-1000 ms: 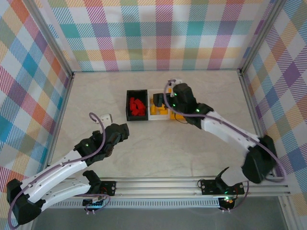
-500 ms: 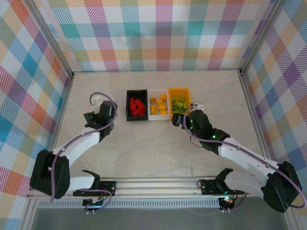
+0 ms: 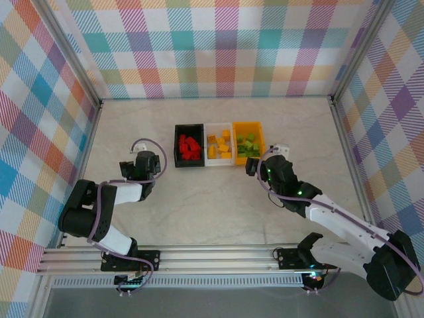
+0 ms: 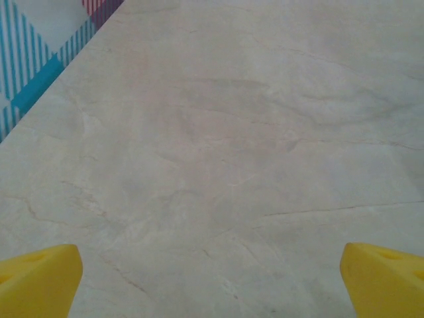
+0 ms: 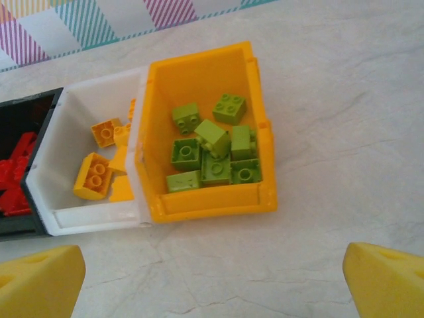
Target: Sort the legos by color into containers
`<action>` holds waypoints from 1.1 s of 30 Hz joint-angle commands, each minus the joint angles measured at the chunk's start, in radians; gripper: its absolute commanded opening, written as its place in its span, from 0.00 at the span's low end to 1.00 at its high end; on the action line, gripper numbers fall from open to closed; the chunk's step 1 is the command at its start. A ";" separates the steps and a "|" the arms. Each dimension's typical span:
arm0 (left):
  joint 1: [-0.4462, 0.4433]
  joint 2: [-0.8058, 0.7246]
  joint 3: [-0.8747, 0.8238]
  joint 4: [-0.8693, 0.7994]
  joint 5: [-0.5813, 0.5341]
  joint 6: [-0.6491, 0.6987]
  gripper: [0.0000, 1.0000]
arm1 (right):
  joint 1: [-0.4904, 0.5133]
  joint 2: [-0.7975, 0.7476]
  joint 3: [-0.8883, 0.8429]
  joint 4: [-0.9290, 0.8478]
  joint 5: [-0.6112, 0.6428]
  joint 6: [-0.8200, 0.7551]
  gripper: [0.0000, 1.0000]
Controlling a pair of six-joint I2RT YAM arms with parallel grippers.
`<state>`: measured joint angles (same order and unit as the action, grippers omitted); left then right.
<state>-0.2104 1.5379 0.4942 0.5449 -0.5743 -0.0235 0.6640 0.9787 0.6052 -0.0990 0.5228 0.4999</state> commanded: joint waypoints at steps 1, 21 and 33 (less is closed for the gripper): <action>0.022 -0.016 -0.043 0.189 0.111 0.052 1.00 | -0.013 -0.059 -0.054 0.081 -0.003 -0.095 1.00; 0.104 0.023 -0.095 0.299 0.278 0.014 1.00 | -0.402 0.026 -0.301 0.579 0.029 -0.451 1.00; 0.103 0.023 -0.094 0.299 0.278 0.015 1.00 | -0.607 0.524 -0.208 0.933 -0.373 -0.481 1.00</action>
<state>-0.1196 1.5673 0.3885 0.8150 -0.3042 0.0078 0.0875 1.4765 0.3397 0.7296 0.2981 0.0402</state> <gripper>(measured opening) 0.998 0.997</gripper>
